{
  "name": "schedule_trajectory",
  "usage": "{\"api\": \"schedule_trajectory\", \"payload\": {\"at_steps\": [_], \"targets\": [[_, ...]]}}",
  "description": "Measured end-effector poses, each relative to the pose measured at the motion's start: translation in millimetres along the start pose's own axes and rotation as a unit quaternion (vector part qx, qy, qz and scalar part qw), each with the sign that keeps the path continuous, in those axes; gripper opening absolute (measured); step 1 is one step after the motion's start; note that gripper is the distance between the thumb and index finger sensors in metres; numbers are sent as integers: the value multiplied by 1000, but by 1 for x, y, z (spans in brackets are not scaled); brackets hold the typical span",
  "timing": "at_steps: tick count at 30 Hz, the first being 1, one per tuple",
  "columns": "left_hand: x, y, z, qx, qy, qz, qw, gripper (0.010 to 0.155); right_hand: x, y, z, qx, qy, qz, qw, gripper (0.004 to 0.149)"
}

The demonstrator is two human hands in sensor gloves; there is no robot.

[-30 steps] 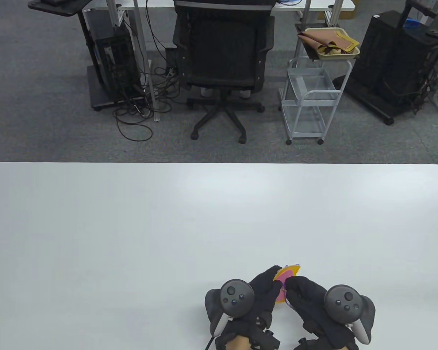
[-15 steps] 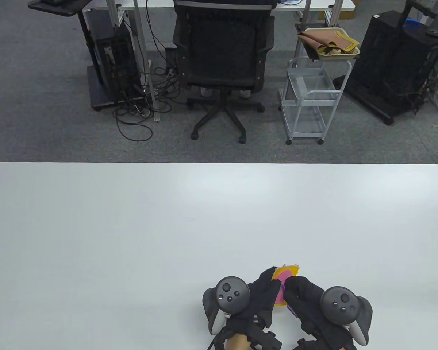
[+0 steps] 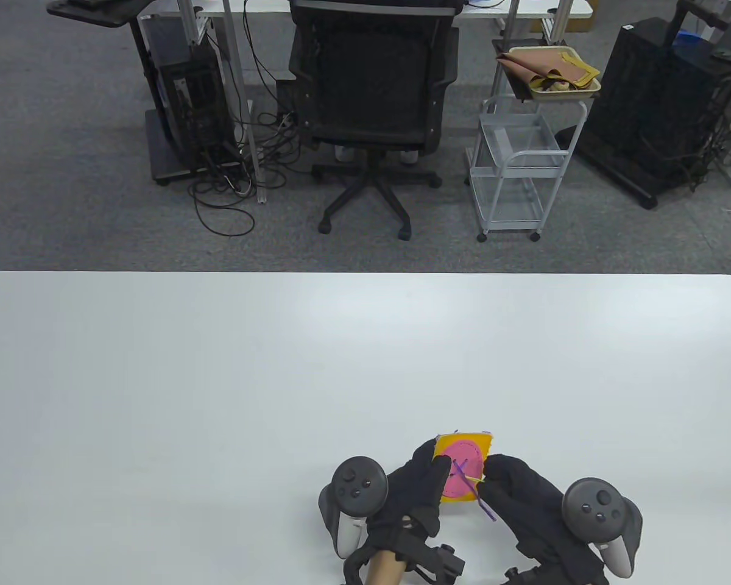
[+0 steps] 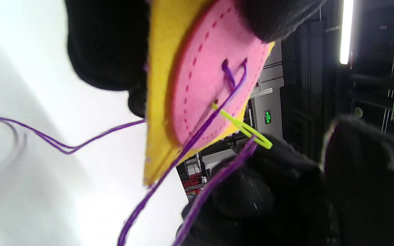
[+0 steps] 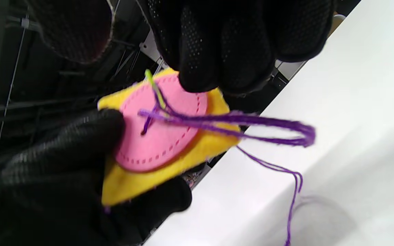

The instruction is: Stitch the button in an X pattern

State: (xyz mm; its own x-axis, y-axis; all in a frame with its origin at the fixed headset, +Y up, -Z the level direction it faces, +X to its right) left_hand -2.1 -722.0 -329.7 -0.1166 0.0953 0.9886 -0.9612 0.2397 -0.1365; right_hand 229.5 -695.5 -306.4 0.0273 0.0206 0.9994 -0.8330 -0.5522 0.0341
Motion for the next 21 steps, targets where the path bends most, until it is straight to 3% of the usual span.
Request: {"api": "schedule_trajectory", "payload": {"at_steps": [6, 14, 21], "targets": [[-3, 4, 6, 68, 10, 27, 997, 47, -11, -10, 21, -69, 48, -2, 996, 61], [-8, -10, 18, 127, 45, 101, 986, 47, -25, 13, 37, -157, 70, -101, 980, 60], [-10, -13, 28, 126, 69, 105, 984, 47, -30, 27, 43, -175, 80, -139, 972, 49]]}}
Point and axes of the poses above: the tracker on the back of each hand, its own z axis roughly to the little-finger side, its own x axis roughly from the fingertips to the wrist, y = z × x, the point moved 5 cm from there along -x, roughly from the wrist to the fingertips, and after that the axes turned 12 degrees about y, right-handed, at the moved point
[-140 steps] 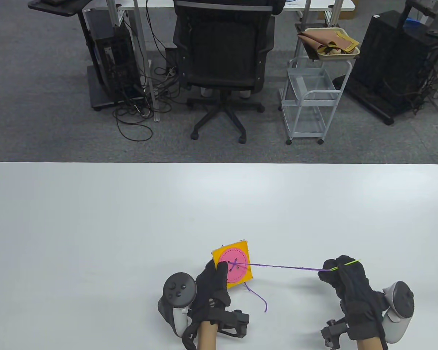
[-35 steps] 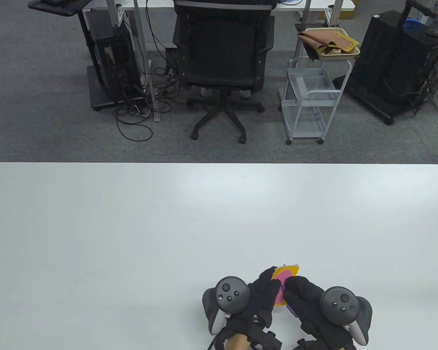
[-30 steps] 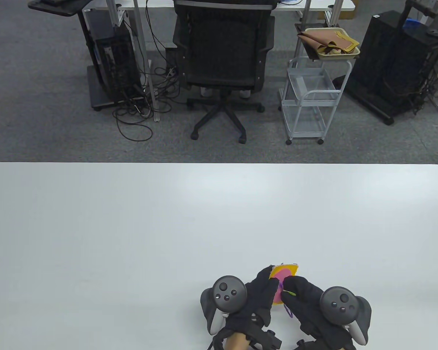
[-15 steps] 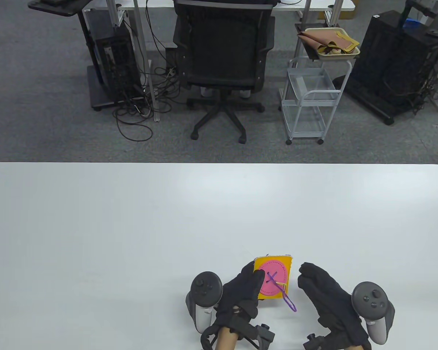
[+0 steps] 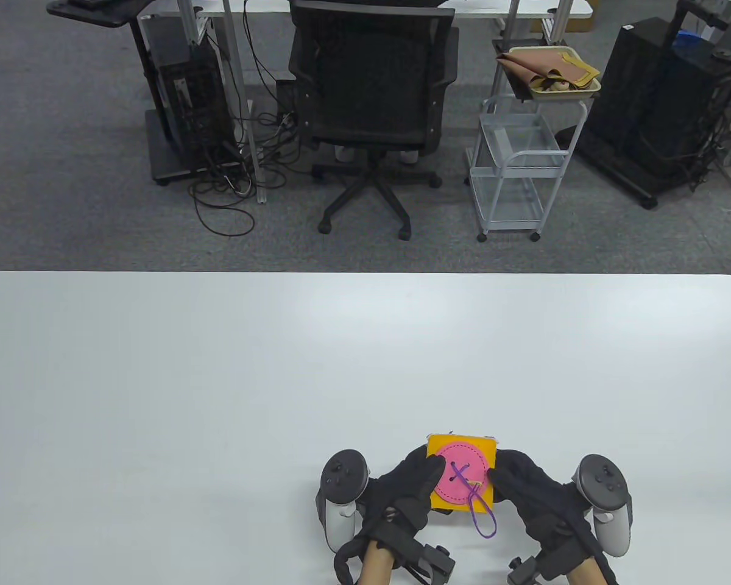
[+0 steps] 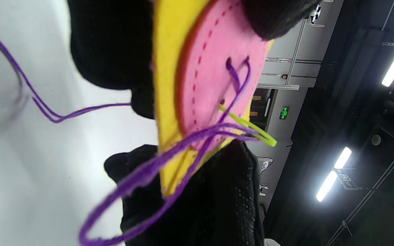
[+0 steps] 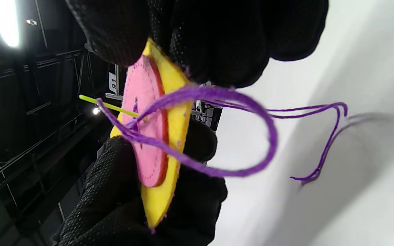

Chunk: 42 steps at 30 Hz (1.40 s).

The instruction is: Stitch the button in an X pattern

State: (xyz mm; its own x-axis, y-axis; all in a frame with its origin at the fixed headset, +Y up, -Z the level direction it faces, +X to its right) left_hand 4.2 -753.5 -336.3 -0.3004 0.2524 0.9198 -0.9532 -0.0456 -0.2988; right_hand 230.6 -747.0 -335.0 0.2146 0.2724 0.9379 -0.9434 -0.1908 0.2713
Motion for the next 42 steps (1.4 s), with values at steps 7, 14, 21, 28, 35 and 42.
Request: {"api": "schedule_trajectory", "payload": {"at_steps": [7, 14, 21, 28, 35, 42], "targets": [[-1, -1, 4, 11, 13, 5, 1000, 47, 3, 0, -3, 12, -10, 18, 1000, 44], [-1, -3, 3, 11, 14, 13, 1000, 48, 4, -1, -4, 9, -14, 36, 999, 42], [4, 5, -4, 17, -2, 0, 1000, 53, 6, -2, -4, -4, -15, 51, 999, 42], [15, 26, -17, 6, -37, -66, 997, 49, 9, -7, -4, -37, -18, 56, 998, 42], [12, 17, -22, -98, -45, -84, 991, 51, 9, -9, -1, -95, -13, 38, 995, 42], [5, -19, -23, -203, -54, -22, 977, 57, 10, -9, -2, -116, -15, 30, 993, 41]]}}
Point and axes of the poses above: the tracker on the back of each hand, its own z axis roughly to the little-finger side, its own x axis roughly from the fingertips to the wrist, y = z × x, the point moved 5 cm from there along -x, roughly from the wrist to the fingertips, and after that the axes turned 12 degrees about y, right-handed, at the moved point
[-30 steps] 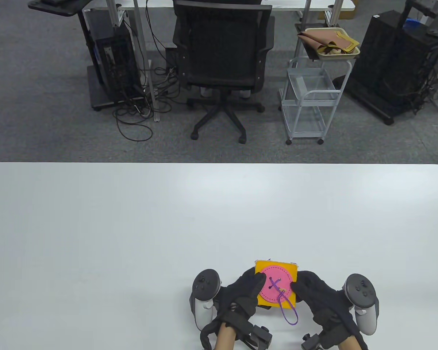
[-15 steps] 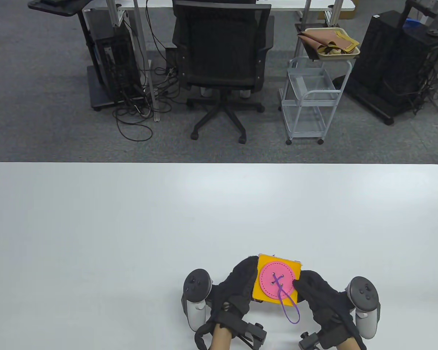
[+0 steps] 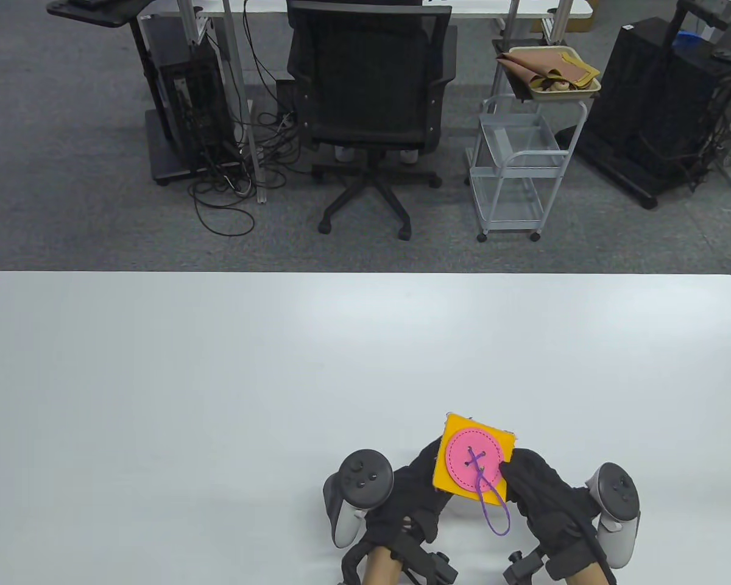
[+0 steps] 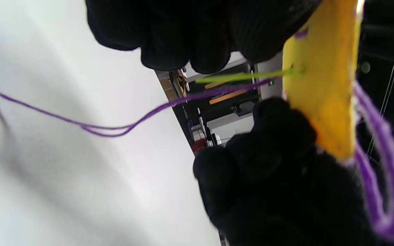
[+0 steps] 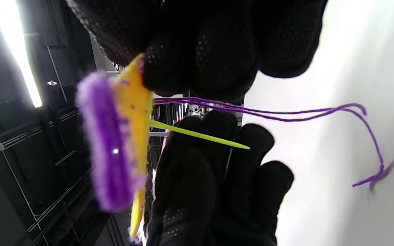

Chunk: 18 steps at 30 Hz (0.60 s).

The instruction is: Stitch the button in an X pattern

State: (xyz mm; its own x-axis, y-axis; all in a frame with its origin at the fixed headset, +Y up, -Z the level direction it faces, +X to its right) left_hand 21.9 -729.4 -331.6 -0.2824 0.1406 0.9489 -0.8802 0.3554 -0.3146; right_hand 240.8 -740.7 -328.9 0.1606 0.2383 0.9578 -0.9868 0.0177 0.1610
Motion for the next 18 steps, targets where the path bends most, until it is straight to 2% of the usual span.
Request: {"api": "schedule_trajectory", "payload": {"at_steps": [4, 7, 11, 18], "targets": [[0, -6, -3, -25, -11, -7, 1000, 53, 0, 1, 0, -10, 2, -8, 1000, 41], [2, -4, -6, -49, -20, -35, 998, 47, 1, 2, -1, -15, 2, -10, 1000, 41], [3, -2, -8, -58, -26, -44, 997, 41, 1, 0, -1, -18, 3, -6, 1000, 41], [1, 5, -4, -83, -23, -49, 995, 40, 3, -9, -4, -39, 1, 5, 999, 41]]}}
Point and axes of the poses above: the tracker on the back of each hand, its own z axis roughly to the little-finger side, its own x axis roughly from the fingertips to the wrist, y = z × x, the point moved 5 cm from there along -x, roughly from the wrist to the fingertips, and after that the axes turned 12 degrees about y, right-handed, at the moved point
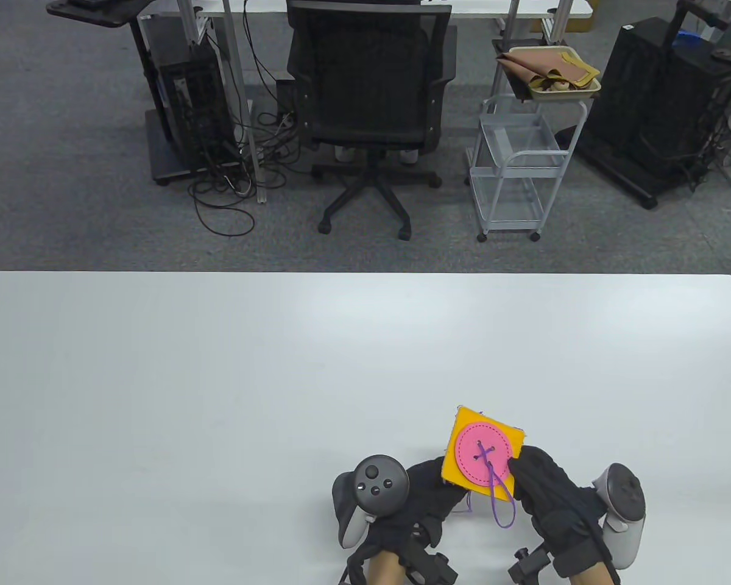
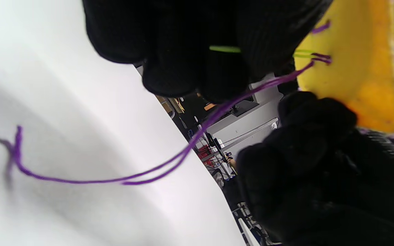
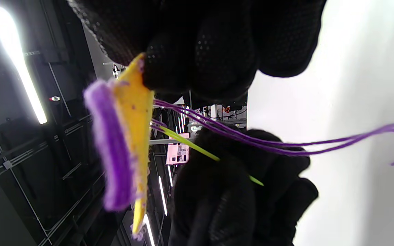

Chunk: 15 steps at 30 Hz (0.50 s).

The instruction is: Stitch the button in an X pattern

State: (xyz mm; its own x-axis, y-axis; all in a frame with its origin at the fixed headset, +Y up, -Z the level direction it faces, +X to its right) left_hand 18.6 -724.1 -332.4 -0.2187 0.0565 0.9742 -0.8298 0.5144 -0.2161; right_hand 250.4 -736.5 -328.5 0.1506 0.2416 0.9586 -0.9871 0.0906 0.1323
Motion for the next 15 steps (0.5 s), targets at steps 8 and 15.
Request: {"api": "schedule_trajectory", "payload": {"at_steps": [8, 15], "targets": [[-2, 18, 17, -58, 33, -36, 997, 40, 3, -16, -5, -28, -7, 18, 999, 41], [-4, 33, 41, -113, 90, -53, 988, 40, 4, -28, -8, -53, -12, 30, 998, 41]]}}
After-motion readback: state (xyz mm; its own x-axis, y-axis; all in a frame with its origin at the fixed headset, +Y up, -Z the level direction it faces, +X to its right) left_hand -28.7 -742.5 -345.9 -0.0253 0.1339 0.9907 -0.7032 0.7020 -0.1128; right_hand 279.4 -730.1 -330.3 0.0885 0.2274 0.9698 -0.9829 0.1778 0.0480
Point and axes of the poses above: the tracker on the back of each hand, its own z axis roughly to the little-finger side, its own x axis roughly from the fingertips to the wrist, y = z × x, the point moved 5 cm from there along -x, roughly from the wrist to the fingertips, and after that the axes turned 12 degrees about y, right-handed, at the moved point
